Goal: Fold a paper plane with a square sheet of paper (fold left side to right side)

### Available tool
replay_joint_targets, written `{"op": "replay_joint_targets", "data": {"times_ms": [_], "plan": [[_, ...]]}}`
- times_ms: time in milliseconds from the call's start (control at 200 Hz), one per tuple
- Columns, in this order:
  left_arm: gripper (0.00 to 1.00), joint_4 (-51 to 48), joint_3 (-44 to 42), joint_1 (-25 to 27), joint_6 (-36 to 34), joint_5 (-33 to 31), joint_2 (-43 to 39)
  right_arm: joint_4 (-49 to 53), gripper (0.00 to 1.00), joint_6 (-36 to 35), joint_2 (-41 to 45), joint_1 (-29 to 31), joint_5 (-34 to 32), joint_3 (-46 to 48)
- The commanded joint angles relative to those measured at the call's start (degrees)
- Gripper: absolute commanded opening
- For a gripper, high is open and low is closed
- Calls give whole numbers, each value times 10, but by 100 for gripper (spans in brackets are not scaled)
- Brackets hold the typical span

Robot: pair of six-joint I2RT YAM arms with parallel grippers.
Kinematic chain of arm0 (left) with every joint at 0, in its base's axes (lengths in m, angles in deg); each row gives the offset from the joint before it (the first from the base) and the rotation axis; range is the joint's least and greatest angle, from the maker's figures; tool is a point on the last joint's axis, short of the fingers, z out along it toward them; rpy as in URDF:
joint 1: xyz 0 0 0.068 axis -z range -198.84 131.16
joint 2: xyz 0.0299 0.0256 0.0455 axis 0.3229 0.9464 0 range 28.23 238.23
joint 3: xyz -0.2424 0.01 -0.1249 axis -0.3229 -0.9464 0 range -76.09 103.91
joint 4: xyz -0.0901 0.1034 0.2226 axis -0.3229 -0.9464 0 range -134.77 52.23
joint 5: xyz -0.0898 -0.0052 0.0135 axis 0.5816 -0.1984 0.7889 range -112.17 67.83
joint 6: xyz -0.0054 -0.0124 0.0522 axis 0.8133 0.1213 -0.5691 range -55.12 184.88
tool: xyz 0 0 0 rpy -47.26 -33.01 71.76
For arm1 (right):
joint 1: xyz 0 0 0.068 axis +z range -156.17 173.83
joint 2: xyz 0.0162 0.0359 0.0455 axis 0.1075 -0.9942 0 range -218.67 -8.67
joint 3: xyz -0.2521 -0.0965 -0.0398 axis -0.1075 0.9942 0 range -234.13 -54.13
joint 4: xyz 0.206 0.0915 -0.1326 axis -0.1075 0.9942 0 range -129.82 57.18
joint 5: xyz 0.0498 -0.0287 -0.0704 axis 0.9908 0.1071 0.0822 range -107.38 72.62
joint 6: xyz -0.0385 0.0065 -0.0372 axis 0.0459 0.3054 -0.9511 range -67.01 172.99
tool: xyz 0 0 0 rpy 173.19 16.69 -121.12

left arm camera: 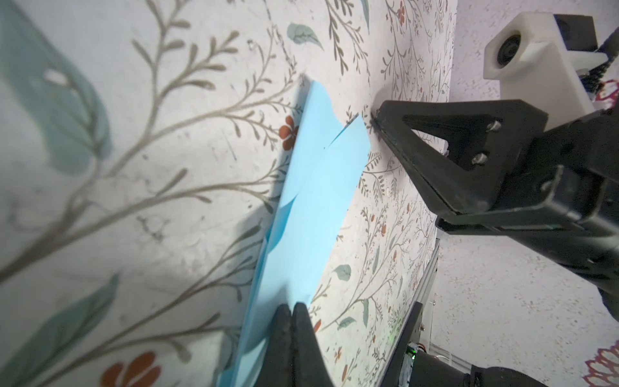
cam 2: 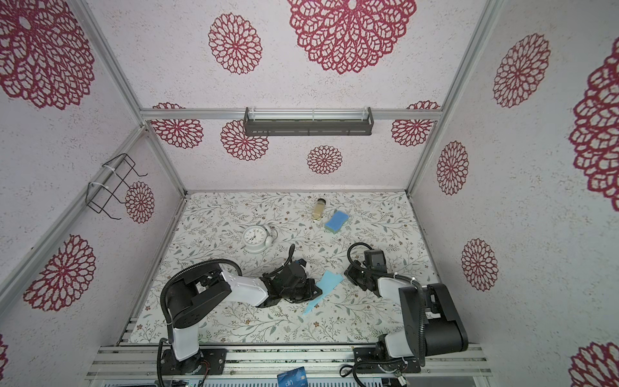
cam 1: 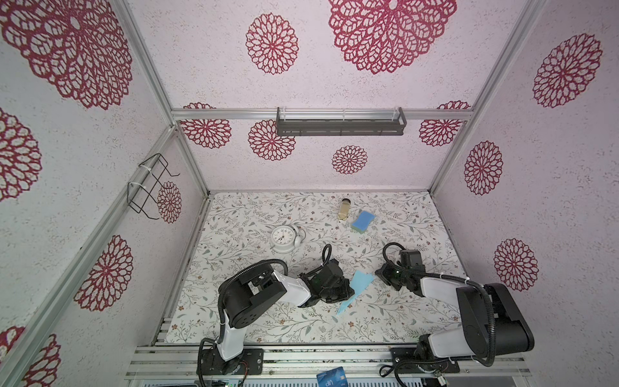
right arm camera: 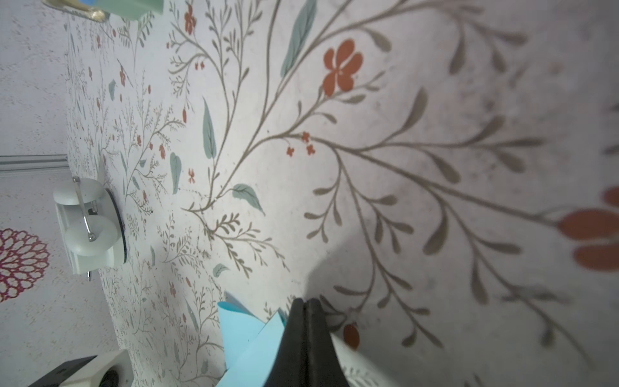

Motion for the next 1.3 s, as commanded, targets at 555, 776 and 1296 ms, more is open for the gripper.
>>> {"op": "replay_joint_targets", "data": {"times_ms": [555,776,1296], "plan": [[0,-86,-17,3,4,-13,15,19,0,38,95,140,33,11],[0,-86,-16,5,3,-13,-8,-4,0,38,56,173,6,29],[0,-66,-67,12,22,-12,-59,-9,0,16,24,172,-28,66]]}}
